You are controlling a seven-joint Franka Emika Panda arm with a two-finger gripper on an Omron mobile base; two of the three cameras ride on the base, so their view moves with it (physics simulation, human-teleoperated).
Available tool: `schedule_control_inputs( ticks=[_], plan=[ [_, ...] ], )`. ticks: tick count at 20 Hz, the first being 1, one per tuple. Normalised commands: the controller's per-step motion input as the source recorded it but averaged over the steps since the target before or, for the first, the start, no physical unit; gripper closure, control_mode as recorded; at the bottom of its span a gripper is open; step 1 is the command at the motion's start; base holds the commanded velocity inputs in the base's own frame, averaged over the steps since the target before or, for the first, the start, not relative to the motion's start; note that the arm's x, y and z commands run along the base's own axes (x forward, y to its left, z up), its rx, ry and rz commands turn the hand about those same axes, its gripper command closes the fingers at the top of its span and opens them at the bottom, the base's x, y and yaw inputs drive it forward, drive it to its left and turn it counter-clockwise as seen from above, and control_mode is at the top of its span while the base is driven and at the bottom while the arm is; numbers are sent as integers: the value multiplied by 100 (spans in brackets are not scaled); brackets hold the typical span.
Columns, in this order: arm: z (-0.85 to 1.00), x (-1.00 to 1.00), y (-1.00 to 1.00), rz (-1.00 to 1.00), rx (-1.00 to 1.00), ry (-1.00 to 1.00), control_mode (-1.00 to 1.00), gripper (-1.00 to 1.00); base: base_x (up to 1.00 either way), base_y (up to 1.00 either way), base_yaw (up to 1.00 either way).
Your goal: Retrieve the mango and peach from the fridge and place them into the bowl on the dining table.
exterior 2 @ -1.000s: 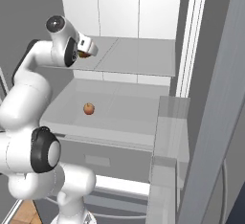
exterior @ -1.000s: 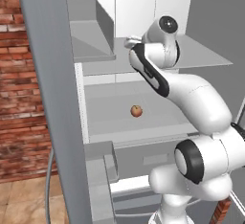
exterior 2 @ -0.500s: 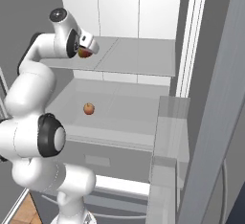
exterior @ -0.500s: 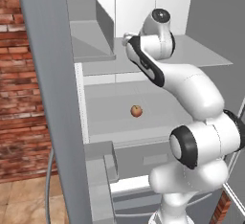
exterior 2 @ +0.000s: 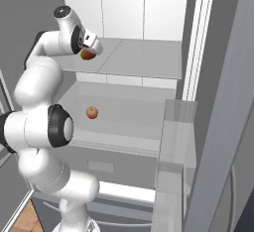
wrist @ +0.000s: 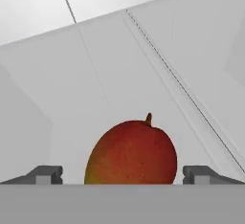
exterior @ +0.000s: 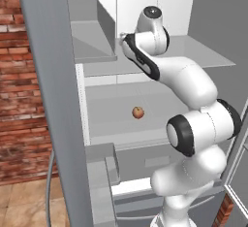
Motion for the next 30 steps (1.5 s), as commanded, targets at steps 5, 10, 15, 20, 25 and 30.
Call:
schedule_control_inputs(
  ticks=[5, 10, 15, 20, 25, 30],
  plan=[
    [-17, 17, 4, -5, 0, 7, -100, -100, 0, 0, 0],
    [-17, 1, 0, -6, 0, 6, -100, -100, 0, 0, 0],
    [-25, 0, 0, -7, 0, 7, -100, -100, 0, 0, 0],
    [-31, 2, 0, -5, 0, 2, -100, 100, 0, 0, 0],
    [-14, 21, 0, 0, 0, 0, -100, 100, 0, 0, 0],
    [-7, 16, 0, 0, 0, -1, -100, 100, 0, 0, 0]
  ],
)
